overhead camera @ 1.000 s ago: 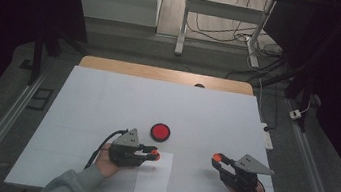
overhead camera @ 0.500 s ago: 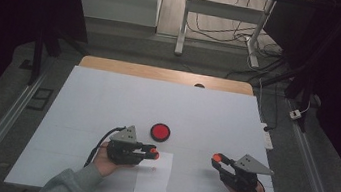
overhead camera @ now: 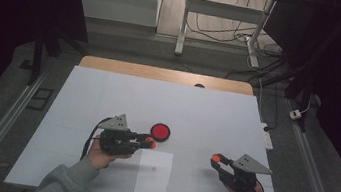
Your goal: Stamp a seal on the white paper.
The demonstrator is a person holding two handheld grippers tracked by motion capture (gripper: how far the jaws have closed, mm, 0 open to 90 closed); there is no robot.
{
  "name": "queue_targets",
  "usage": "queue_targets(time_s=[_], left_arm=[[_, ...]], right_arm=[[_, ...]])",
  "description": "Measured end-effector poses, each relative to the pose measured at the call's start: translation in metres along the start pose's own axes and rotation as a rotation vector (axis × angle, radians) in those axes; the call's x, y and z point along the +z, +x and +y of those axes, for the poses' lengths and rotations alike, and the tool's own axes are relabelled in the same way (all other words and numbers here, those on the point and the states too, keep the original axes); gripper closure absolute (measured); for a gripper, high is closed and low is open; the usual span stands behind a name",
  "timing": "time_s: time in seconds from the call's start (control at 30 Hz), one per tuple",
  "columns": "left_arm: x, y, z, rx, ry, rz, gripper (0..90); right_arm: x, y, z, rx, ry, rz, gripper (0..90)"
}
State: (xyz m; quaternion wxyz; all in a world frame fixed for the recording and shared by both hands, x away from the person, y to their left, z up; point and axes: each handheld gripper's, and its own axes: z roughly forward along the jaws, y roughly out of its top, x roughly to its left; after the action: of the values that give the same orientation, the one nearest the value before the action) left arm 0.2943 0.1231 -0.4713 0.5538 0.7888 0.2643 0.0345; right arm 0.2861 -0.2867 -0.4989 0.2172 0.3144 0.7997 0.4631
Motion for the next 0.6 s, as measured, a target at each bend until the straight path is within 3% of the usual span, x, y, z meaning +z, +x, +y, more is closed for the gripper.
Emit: queue_targets(time_s=[0.3, 0.6], left_arm=[[-0.0088, 0.0007, 0.0066, -0.004, -0.027, 0.012, 71.8], [-0.0057, -0.0014, 0.0069, 0.015, -0.007, 0.023, 71.7]], right_arm=[[0.0008, 0.0002, -0.0001, 0.002, -0.005, 0.003, 64.5], [0.0005, 0.0006, 0.0003, -0.002, -0.003, 0.003, 64.6]])
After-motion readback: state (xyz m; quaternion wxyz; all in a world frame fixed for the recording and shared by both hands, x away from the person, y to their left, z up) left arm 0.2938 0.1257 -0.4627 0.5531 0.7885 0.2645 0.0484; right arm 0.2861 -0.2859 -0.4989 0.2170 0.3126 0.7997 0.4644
